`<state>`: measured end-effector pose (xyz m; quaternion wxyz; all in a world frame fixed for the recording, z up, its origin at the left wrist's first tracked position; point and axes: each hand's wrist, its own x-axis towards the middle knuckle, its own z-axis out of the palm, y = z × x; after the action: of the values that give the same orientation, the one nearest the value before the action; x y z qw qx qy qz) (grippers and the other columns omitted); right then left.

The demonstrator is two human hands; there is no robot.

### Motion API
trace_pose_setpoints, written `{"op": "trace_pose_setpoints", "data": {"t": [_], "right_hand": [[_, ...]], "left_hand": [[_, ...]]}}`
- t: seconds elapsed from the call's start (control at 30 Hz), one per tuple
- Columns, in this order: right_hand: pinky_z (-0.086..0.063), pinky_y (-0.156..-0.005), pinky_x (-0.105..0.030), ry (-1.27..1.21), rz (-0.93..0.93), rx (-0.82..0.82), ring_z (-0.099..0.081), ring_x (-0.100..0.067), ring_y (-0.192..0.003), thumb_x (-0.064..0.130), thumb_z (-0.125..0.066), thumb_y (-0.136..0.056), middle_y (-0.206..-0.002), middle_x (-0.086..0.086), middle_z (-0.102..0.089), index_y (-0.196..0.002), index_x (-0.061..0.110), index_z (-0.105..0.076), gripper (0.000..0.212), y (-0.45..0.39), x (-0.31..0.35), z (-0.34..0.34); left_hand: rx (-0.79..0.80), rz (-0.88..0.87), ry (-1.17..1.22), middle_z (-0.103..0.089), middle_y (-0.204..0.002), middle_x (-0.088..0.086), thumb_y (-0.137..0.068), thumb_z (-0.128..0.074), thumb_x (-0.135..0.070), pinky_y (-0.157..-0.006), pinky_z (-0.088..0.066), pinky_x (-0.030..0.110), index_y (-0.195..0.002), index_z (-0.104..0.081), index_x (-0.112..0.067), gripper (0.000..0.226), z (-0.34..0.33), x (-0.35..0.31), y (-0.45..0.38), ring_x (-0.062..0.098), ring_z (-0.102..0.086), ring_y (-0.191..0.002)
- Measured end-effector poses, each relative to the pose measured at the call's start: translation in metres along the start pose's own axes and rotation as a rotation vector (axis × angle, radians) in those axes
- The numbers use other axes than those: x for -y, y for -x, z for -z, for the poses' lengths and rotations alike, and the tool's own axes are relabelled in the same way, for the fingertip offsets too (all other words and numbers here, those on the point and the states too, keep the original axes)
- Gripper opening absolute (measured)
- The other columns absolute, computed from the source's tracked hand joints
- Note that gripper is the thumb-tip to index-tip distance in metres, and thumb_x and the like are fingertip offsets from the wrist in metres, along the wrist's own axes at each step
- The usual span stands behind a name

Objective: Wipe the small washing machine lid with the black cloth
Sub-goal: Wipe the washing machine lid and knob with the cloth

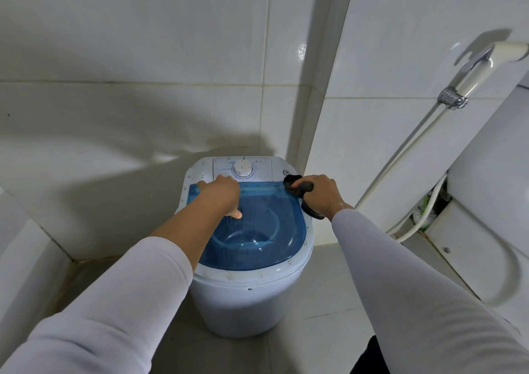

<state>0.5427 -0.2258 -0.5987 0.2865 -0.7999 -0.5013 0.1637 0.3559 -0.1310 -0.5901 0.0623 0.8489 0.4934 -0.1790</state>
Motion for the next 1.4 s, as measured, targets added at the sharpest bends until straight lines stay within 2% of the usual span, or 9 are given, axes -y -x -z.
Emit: {"op": "trace_pose_setpoints", "data": {"t": [0.27,0.4,0.57,0.7,0.83,1.0,1.13,1.27,1.4], "right_hand": [[-0.042,-0.088,-0.023,-0.113,-0.078,-0.015,-0.056,-0.023,-0.098,-0.011,-0.04,-0.074,-0.112,-0.01,-0.068,-0.096,0.016,-0.073,0.048,0.037,-0.01,0.005],[-0.04,-0.08,-0.022,-0.084,-0.08,0.091,-0.054,-0.019,-0.091,-0.009,-0.039,-0.073,-0.105,-0.008,-0.069,-0.093,0.017,-0.074,0.047,0.048,-0.013,0.02],[-0.049,-0.072,-0.025,-0.238,-0.154,-0.091,-0.065,-0.023,-0.078,-0.004,-0.039,-0.077,-0.084,-0.01,-0.068,-0.094,0.02,-0.072,0.044,0.049,-0.012,0.039],[-0.055,-0.087,-0.036,-0.222,-0.139,-0.066,-0.068,-0.03,-0.087,0.009,-0.048,-0.077,-0.084,-0.012,-0.072,-0.093,0.021,-0.071,0.031,0.047,-0.009,0.035],[-0.042,-0.08,-0.027,-0.053,-0.027,0.085,-0.057,-0.024,-0.092,0.012,-0.056,-0.08,-0.094,-0.002,-0.064,-0.109,0.02,-0.065,0.031,0.051,-0.001,0.016],[-0.037,-0.054,-0.016,0.044,-0.045,0.077,-0.061,-0.026,-0.077,0.009,-0.047,-0.086,-0.089,-0.009,-0.068,-0.1,0.012,-0.069,0.026,0.052,-0.009,0.001],[-0.029,-0.049,-0.01,0.069,-0.03,0.058,-0.052,-0.022,-0.074,0.013,-0.048,-0.09,-0.085,-0.002,-0.057,-0.108,0.014,-0.067,0.027,0.064,-0.011,0.0],[-0.039,-0.062,-0.019,0.092,-0.039,0.056,-0.051,-0.021,-0.075,0.008,-0.046,-0.088,-0.087,-0.002,-0.057,-0.11,0.015,-0.066,0.031,0.082,-0.014,0.0],[-0.032,-0.04,-0.007,0.106,-0.081,0.075,-0.049,-0.01,-0.057,0.002,-0.044,-0.082,-0.076,0.0,-0.054,-0.108,0.014,-0.065,0.036,0.098,-0.016,-0.001]], "left_hand": [[-0.029,0.011,-0.006,-0.042,-0.139,0.006,-0.082,-0.066,-0.045,-0.11,-0.028,0.054,-0.135,-0.041,-0.012,0.067,0.002,-0.003,0.01,0.024,-0.033,-0.134],[-0.075,0.0,0.009,-0.042,-0.141,0.006,-0.085,-0.063,-0.044,-0.111,-0.027,0.055,-0.134,-0.043,-0.011,0.062,0.001,-0.001,0.02,0.024,-0.029,-0.137],[-0.112,-0.032,0.032,-0.04,-0.144,0.005,-0.09,-0.057,-0.041,-0.11,-0.031,0.05,-0.141,-0.037,-0.012,0.062,-0.002,0.002,0.035,0.023,-0.03,-0.137],[-0.071,-0.055,0.018,-0.036,-0.148,0.004,-0.087,-0.059,-0.045,-0.108,-0.033,0.049,-0.144,-0.032,-0.012,0.071,-0.003,0.004,0.045,0.024,-0.025,-0.14],[-0.034,-0.051,-0.001,-0.037,-0.147,0.005,-0.083,-0.063,-0.048,-0.11,-0.031,0.051,-0.142,-0.035,-0.011,0.074,-0.01,0.006,0.047,0.026,-0.025,-0.141],[-0.029,-0.046,0.048,-0.025,-0.156,0.002,-0.085,-0.063,-0.045,-0.113,-0.024,0.055,-0.148,-0.028,-0.014,0.078,-0.019,0.008,0.05,0.027,-0.008,-0.149],[-0.04,-0.042,0.053,-0.03,-0.154,0.002,-0.083,-0.065,-0.044,-0.112,-0.024,0.056,-0.145,-0.032,-0.014,0.077,-0.019,0.007,0.048,0.027,-0.014,-0.147],[-0.049,-0.041,0.053,-0.039,-0.146,0.004,-0.082,-0.065,-0.047,-0.11,-0.031,0.054,-0.143,-0.035,-0.015,0.075,-0.02,0.009,0.045,0.027,-0.026,-0.141],[-0.051,-0.041,0.063,-0.043,-0.141,0.004,-0.081,-0.066,-0.048,-0.107,-0.035,0.053,-0.14,-0.038,-0.017,0.073,-0.022,0.012,0.044,0.027,-0.033,-0.135]]}}
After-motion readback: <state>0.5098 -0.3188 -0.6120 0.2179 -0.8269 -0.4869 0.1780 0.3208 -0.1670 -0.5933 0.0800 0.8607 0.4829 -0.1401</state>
